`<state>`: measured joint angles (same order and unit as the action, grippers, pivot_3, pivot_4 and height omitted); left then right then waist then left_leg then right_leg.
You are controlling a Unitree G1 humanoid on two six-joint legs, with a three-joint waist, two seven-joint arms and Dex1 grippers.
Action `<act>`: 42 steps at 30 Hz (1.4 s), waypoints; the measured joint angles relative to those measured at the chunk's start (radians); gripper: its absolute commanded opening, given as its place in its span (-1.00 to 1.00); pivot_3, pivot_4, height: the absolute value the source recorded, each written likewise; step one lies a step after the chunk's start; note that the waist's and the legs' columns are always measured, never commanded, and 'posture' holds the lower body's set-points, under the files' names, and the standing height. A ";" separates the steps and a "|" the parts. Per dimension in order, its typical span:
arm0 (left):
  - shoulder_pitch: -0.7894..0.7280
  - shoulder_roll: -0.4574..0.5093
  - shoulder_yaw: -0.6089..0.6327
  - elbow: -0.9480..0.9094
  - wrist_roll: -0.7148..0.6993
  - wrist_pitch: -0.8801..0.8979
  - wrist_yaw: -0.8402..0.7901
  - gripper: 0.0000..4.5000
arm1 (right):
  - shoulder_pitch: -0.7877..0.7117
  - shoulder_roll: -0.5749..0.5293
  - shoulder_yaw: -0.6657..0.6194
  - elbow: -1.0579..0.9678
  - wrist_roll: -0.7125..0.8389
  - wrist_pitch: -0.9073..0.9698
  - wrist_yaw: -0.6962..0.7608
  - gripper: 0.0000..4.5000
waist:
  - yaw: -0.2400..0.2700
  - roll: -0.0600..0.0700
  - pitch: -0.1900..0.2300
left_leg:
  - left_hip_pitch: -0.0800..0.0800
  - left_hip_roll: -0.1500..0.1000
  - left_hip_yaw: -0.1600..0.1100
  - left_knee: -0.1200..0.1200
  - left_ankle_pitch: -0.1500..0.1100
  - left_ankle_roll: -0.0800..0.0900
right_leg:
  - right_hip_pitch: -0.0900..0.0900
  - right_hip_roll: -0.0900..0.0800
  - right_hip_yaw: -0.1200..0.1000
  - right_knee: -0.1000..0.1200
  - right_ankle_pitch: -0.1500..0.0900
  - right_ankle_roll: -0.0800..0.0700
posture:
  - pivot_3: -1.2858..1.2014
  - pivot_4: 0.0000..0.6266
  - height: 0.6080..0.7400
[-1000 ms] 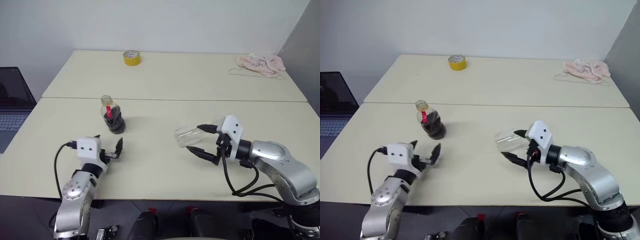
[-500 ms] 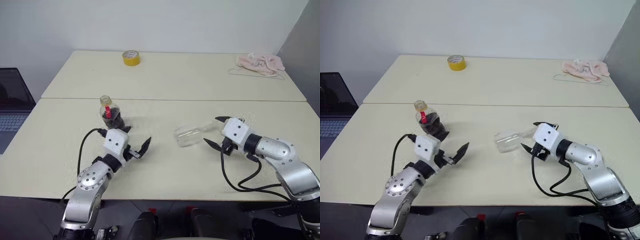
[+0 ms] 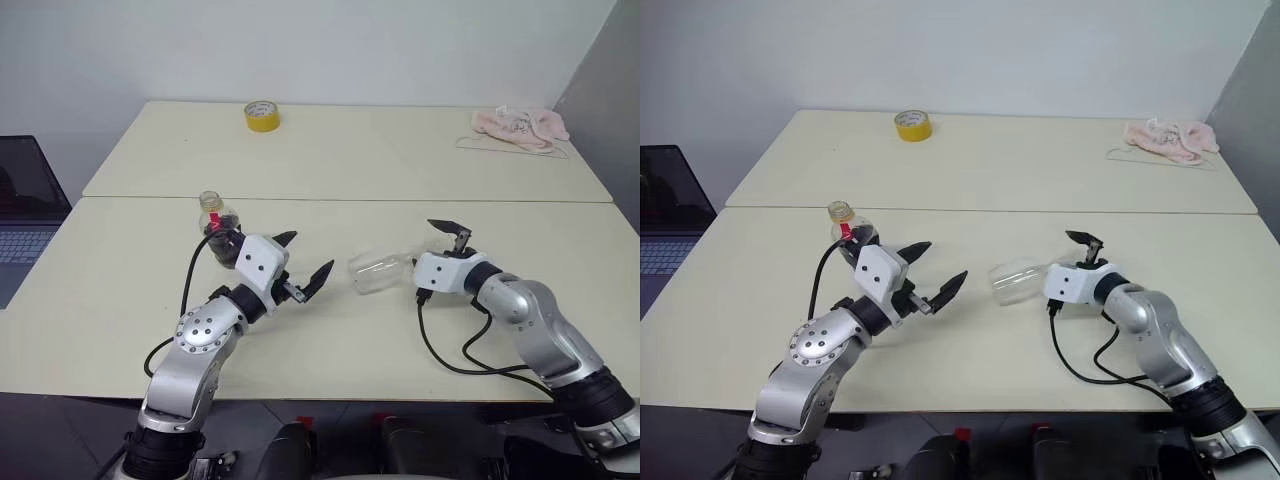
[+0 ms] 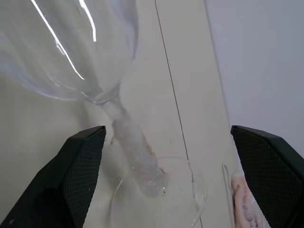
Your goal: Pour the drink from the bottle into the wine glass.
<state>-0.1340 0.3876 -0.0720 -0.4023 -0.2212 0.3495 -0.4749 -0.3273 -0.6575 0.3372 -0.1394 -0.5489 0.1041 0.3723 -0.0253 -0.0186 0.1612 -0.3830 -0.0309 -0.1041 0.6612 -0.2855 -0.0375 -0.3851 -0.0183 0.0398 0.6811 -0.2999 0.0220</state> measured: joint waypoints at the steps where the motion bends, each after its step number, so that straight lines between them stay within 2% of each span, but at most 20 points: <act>1: -0.003 -0.002 -0.001 0.007 -0.002 0.001 -0.003 0.99 | 0.000 0.008 0.001 0.009 -0.022 -0.009 -0.012 1.00 | 0.000 0.000 0.000 | 0.000 0.000 0.000 0.000 0.000 0.000 | 0.000 0.000 0.000 0.000 0.000 0.000 | 0.03 -0.52 1.00; 6: -0.005 -0.006 -0.018 0.009 -0.032 0.028 -0.046 0.99 | 0.001 0.045 0.003 0.061 -0.089 -0.035 -0.069 1.00 | -0.001 0.000 0.000 | 0.000 0.000 0.000 0.000 0.000 0.000 | 0.000 0.000 0.000 0.000 0.000 0.000 | 0.03 -0.52 1.00; 12: -0.003 0.042 -0.029 0.016 -0.058 0.057 -0.131 0.99 | -0.004 0.079 0.019 0.146 -0.140 -0.084 -0.125 1.00 | -0.002 0.000 0.000 | 0.001 0.000 0.000 0.000 0.000 0.000 | 0.000 0.000 0.000 0.000 0.000 0.000 | 0.03 -0.52 1.00; 15: -0.013 0.050 -0.029 0.032 -0.062 0.058 -0.151 1.00 | -0.012 0.100 0.022 0.187 -0.149 -0.114 -0.159 0.74 | -0.004 0.000 0.000 | 0.001 0.000 0.001 0.000 0.000 0.000 | 0.000 0.000 0.000 0.001 0.000 0.000 | 0.03 -0.52 1.00; 24: -0.028 0.045 -0.032 0.053 -0.065 0.058 -0.166 1.00 | -0.082 0.177 0.039 0.341 -0.176 -0.162 -0.248 -0.63 | -0.006 0.000 -0.001 | 0.002 0.001 0.001 0.000 0.000 0.000 | 0.000 0.001 0.001 0.001 0.000 0.000 | 0.03 -0.52 1.00; 26: -0.028 0.044 -0.032 0.053 -0.065 0.059 -0.166 1.00 | -0.090 0.183 0.034 0.355 -0.181 -0.166 -0.280 -0.88 | -0.006 -0.001 -0.001 | 0.002 0.001 0.001 0.000 0.000 0.000 | 0.000 0.001 0.001 0.001 0.000 0.000 | 0.03 -0.52 1.00; 27: -0.028 0.044 -0.032 0.053 -0.065 0.059 -0.165 1.00 | -0.092 0.188 0.028 0.362 -0.179 -0.166 -0.289 -0.94 | -0.006 -0.002 -0.002 | 0.002 0.001 0.001 0.000 0.000 0.000 | 0.001 0.001 0.001 0.001 0.000 0.000 | 0.03 -0.52 1.00; 36: -0.001 0.042 -0.024 0.028 -0.072 0.067 -0.145 1.00 | -0.091 0.206 0.019 0.390 -0.171 -0.194 -0.355 -0.94 | -0.008 -0.002 -0.002 | 0.002 0.001 0.001 0.000 0.000 0.000 | 0.001 0.001 0.001 0.001 0.000 0.000 | 0.03 -0.52 1.00; 42: 0.036 0.091 0.006 -0.003 -0.120 0.107 -0.174 1.00 | -0.056 0.270 -0.033 0.308 0.002 -0.221 -0.266 -0.94 | -0.009 -0.002 -0.002 | 0.002 0.002 0.001 -0.001 0.000 0.000 | 0.000 0.002 0.001 0.001 0.000 0.000 | 0.03 -0.52 1.00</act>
<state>-0.0980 0.4781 -0.0665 -0.4052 -0.3414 0.4567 -0.6492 -0.3832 -0.3880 0.3046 0.1686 -0.5468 -0.1166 0.1065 -0.0343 -0.0201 0.1596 -0.3807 -0.0291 -0.1027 0.6605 -0.2856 -0.0372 -0.3846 -0.0166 0.0413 0.6823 -0.2998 0.0218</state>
